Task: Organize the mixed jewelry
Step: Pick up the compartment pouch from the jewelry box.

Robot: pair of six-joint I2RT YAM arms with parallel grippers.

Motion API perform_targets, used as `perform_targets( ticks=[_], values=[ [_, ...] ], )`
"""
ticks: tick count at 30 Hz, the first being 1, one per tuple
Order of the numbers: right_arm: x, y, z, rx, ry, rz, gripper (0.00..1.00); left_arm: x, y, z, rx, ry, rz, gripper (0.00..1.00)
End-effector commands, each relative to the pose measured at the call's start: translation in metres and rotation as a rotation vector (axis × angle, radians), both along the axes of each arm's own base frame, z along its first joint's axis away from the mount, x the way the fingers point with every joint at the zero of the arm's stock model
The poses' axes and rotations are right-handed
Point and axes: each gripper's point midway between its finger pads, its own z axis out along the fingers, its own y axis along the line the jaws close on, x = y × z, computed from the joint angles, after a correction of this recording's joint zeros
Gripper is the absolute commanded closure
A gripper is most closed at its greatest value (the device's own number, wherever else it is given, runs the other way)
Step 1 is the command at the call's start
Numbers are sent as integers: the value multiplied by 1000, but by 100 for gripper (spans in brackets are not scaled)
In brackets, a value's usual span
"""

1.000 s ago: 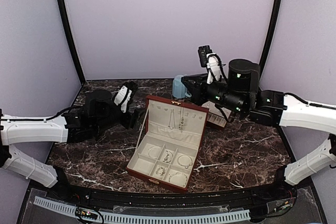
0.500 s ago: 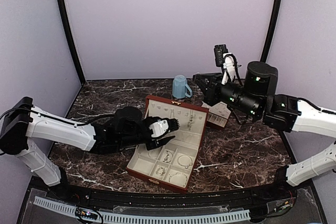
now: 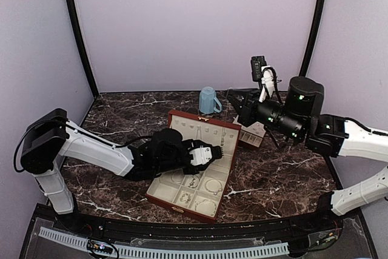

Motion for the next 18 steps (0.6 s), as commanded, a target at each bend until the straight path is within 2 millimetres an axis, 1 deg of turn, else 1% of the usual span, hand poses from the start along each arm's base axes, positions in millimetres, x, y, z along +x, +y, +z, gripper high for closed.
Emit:
perform_targets(
  ticks=[1,12,18],
  values=[
    [-11,-2,22,96,-27,39,100,5,-10,16,-44,-53,-1,53],
    [-15,-3,23,116,-17,61,100,15,-7,-9,-14,-73,52,56],
    [-15,0,24,123,-15,71,100,16,-2,-19,-11,-61,70,60]
  ],
)
